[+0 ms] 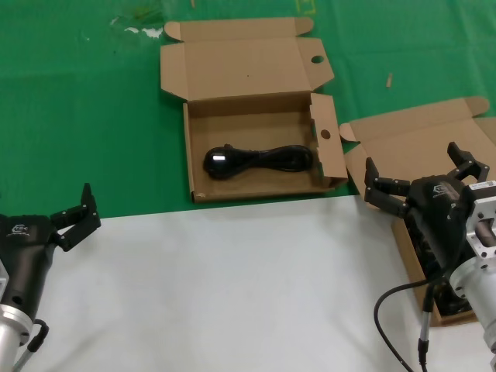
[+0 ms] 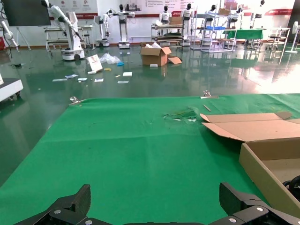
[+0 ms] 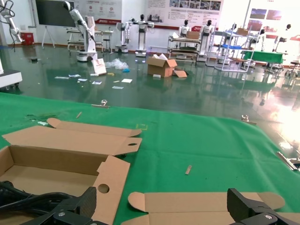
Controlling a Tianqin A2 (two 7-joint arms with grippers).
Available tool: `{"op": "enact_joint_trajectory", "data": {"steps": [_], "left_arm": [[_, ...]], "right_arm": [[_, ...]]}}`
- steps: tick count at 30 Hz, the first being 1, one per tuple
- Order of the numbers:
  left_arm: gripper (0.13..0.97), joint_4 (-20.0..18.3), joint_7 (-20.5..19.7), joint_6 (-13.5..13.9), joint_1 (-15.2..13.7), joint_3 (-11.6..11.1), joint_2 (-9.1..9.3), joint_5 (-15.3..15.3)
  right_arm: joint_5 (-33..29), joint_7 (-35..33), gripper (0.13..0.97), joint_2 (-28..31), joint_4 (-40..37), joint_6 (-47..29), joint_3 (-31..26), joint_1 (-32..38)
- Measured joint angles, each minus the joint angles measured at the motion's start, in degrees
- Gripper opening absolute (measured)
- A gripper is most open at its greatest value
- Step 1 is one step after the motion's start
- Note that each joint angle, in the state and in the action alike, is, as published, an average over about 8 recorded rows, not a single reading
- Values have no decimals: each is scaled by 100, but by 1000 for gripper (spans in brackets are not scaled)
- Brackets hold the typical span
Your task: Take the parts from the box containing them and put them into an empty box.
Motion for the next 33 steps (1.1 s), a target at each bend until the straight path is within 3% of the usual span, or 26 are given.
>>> {"op": "enact_joint_trajectory", "data": {"steps": [33], "left_arm": [[966, 0, 0, 0, 0, 0, 0, 0]], "right_arm": [[0, 0, 966, 0, 0, 0, 0, 0]]}}
